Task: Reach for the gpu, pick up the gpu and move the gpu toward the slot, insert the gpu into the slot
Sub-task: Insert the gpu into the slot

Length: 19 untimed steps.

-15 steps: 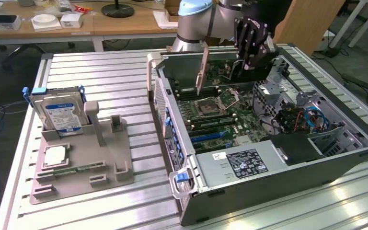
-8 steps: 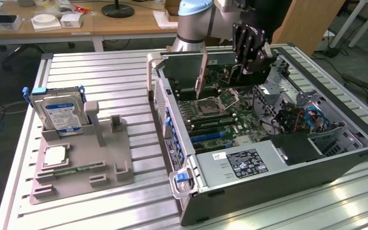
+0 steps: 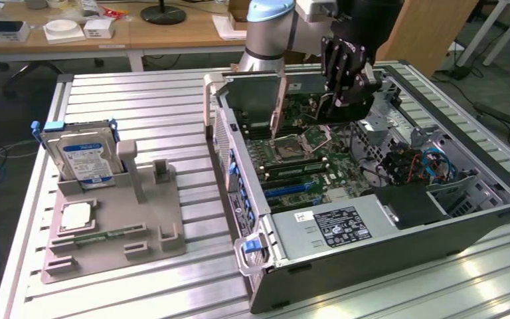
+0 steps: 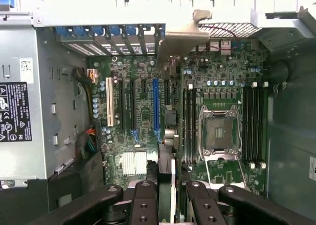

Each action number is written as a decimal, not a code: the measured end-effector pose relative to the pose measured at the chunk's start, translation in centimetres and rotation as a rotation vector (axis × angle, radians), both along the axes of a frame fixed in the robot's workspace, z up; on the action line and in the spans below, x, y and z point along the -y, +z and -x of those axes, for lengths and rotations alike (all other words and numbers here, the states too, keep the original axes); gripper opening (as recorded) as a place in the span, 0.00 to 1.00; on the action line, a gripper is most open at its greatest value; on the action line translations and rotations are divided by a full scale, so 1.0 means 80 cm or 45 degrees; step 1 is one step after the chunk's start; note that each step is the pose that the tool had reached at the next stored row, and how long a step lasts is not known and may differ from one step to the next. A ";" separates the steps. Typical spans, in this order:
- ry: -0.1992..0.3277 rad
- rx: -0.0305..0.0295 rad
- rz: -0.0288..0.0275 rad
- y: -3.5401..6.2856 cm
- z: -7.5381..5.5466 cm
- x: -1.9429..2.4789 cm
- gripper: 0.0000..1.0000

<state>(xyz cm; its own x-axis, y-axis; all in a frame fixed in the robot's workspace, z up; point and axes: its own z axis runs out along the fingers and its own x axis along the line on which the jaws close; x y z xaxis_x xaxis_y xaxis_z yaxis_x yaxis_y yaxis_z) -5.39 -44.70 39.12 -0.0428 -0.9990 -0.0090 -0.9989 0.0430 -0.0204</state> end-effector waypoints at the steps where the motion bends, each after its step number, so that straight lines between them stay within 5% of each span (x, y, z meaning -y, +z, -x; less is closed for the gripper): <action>1: 0.000 0.0000 0.0000 0.000 0.000 0.0000 0.27; 19: 0.162 -0.0008 0.0000 -0.024 0.000 -0.0037 0.27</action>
<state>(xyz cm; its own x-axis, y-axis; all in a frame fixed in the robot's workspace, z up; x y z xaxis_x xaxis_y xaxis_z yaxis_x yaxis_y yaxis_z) -5.41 -44.40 37.23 0.0841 -0.9964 -0.0090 -0.9963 -0.0839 -0.0197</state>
